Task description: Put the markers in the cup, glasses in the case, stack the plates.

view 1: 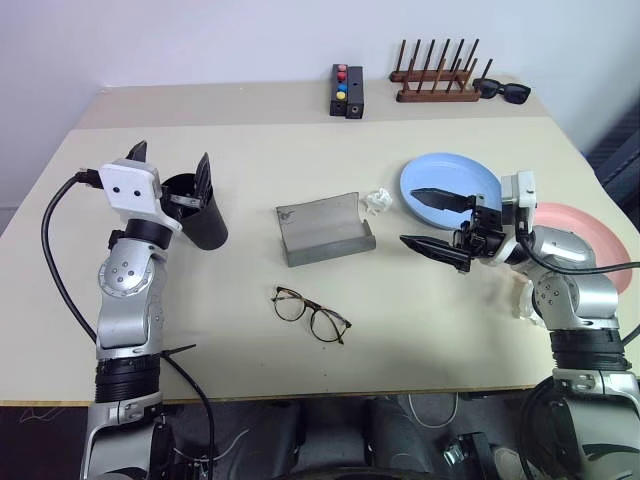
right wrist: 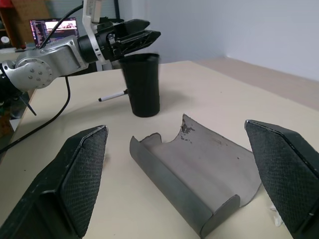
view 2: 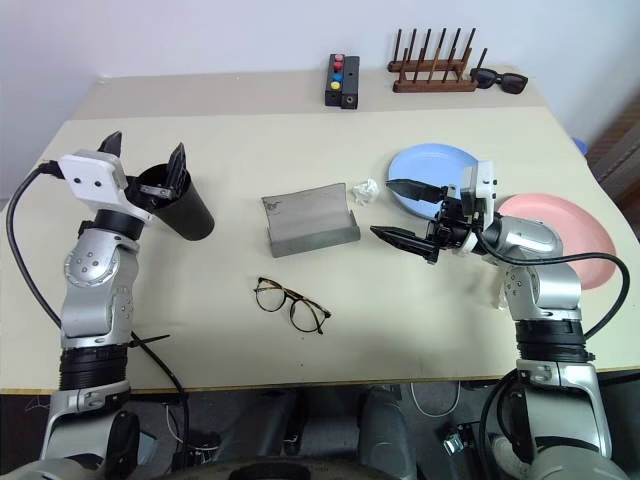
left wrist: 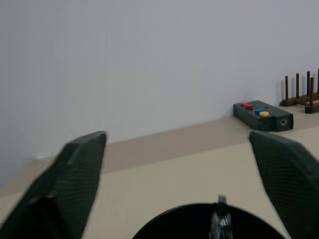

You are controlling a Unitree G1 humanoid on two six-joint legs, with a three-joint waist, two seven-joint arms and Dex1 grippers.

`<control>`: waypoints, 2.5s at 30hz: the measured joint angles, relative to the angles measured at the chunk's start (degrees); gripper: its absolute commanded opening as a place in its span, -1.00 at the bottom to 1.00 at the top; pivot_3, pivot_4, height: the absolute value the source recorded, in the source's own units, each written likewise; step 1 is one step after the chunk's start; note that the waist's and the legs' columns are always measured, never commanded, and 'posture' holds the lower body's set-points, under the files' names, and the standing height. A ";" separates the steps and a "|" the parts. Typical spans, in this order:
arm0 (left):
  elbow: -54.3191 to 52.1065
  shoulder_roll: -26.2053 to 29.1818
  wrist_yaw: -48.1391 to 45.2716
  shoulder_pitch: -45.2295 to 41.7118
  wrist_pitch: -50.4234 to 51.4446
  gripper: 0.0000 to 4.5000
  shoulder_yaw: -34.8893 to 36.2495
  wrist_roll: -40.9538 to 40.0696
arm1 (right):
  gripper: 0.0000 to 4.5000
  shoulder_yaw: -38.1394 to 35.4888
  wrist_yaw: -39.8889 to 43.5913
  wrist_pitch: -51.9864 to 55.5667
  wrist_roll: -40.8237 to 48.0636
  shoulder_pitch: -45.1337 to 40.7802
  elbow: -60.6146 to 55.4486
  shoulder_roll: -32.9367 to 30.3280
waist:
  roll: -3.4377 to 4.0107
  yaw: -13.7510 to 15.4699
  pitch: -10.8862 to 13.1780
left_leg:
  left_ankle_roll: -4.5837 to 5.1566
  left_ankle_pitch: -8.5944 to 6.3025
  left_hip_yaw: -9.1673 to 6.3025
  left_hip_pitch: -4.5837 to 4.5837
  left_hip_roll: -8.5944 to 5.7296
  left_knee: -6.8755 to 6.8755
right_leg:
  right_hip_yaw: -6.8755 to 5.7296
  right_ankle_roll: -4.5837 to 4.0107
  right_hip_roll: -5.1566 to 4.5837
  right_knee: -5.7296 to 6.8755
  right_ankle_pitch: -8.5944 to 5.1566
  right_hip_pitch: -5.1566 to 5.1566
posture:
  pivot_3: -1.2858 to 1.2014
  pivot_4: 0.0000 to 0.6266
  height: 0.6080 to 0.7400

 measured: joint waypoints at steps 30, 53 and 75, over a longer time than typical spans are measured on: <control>-13.63 18.94 21.51 1.38 73.71 0.98 32.67 -23.16 | 1.00 0.76 3.90 -3.10 -0.89 0.21 3.94 1.35 | -0.05 -0.28 0.01 | 0.00 -0.01 -0.07 0.00 0.00 -0.02 | 0.01 0.00 0.03 0.09 0.00 -0.03 | 0.03 -0.52 1.00; -13.36 7.84 22.30 -1.51 77.90 0.98 17.39 -11.96 | 1.00 4.67 7.14 -0.85 -2.58 1.64 0.00 -0.05 | -0.05 -0.04 0.01 | -0.02 0.00 -0.02 -0.01 0.00 -0.03 | 0.01 -0.01 0.00 0.07 0.00 -0.06 | 0.03 -0.52 1.00; -5.04 4.25 19.40 -5.64 74.90 0.98 13.66 -5.24 | 1.00 7.40 10.81 -4.49 -4.55 1.82 1.48 -0.06 | -0.06 -0.06 0.01 | -0.03 0.00 -0.03 -0.01 0.00 -0.02 | -0.01 -0.01 0.00 0.07 0.00 -0.06 | 0.03 -0.52 1.00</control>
